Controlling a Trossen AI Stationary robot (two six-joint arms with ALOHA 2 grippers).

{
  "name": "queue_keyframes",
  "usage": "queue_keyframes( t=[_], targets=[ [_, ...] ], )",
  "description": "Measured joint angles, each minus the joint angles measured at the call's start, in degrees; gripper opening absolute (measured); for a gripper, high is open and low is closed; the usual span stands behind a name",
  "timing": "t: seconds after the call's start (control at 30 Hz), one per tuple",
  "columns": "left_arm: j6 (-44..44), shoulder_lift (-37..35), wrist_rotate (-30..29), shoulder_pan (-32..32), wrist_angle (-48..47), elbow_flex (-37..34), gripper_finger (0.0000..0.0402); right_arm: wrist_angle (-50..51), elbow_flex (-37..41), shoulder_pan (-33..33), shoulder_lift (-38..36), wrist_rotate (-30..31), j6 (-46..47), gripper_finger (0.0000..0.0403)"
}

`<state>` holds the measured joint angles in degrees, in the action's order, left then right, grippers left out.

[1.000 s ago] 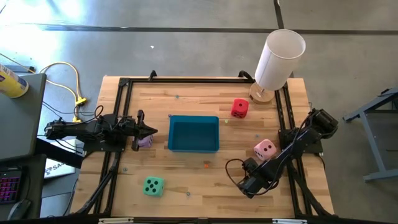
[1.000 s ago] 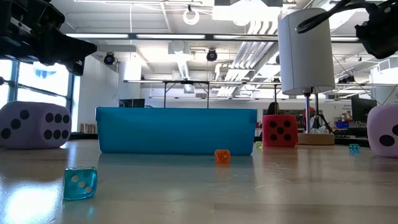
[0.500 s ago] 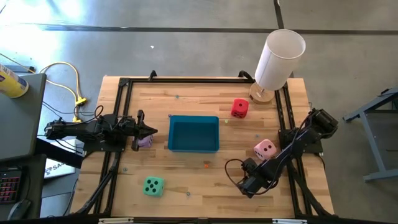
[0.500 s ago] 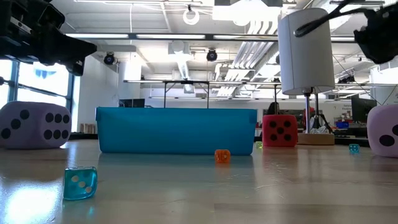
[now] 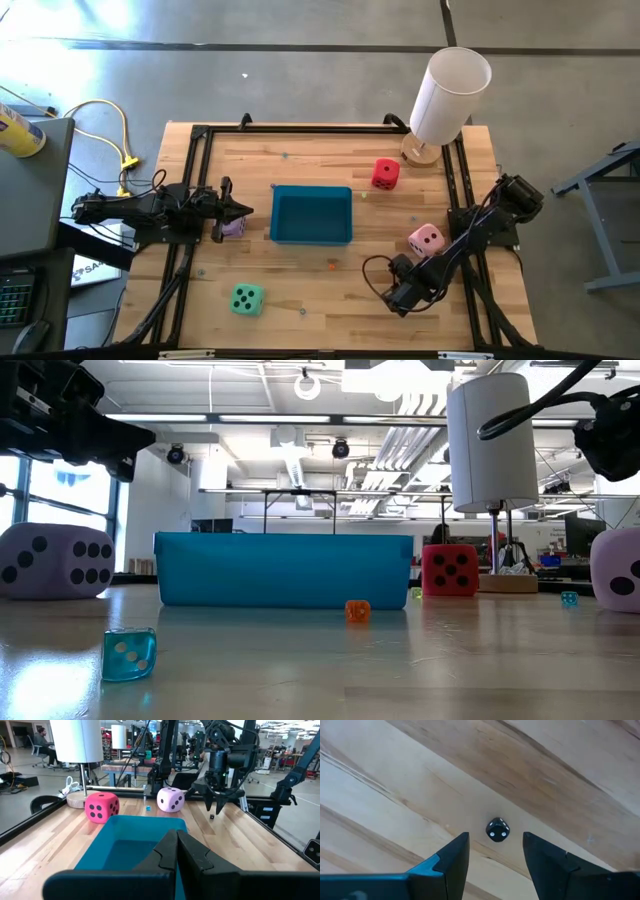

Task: Pick & Place Dice
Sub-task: Put the small black dice into the blue bin

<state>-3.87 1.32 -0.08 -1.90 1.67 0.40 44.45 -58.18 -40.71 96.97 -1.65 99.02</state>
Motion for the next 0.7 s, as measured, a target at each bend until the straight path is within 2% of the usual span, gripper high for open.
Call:
queue_keyframes(
  t=[0.43,0.7],
  targets=[
    [0.00,0.01,0.00,0.00,-0.42,0.00,0.0001,-0.28,0.15,0.01,0.02,0.10,-0.04,0.0176],
    [0.00,0.00,0.00,0.01,-0.42,0.00,0.0001,-4.17,3.38,0.00,0.07,-1.02,1.62,0.0176]
  ],
)
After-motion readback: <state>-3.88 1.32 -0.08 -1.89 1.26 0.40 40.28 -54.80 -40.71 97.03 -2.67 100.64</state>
